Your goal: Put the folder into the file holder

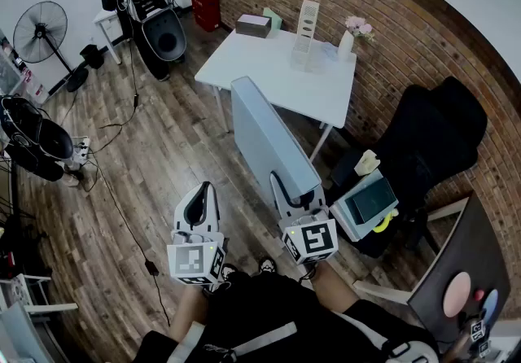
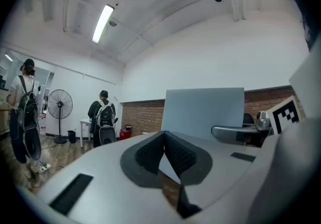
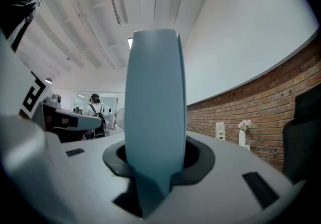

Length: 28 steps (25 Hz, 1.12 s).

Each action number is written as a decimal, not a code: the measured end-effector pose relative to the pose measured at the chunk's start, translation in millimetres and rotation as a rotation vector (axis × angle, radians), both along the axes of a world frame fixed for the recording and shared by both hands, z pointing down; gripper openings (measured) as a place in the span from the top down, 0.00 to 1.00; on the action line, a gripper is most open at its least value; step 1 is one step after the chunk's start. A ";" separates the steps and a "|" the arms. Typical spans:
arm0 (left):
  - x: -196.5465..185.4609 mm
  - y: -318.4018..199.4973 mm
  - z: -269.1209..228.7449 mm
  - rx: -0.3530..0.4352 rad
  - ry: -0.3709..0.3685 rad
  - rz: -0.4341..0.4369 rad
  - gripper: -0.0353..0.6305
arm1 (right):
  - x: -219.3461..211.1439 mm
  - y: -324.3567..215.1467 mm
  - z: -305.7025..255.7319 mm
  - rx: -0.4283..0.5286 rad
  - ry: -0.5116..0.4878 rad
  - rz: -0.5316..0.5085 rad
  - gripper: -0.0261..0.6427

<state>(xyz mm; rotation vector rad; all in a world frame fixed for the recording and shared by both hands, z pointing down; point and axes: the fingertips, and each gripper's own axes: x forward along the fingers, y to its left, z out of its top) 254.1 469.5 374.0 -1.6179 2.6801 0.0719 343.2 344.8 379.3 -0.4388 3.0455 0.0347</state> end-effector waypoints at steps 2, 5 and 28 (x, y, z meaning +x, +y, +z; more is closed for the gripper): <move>3.9 -3.4 1.0 -0.001 -0.002 -0.005 0.91 | 3.8 -3.1 1.5 -0.010 -0.001 -0.011 0.73; 8.0 -8.7 6.3 0.000 0.004 -0.021 0.91 | 7.9 -8.8 7.4 -0.010 0.004 -0.036 0.73; -130.1 -51.4 37.9 -0.017 0.063 -0.075 0.91 | -129.2 -61.9 21.6 0.001 0.037 -0.097 0.75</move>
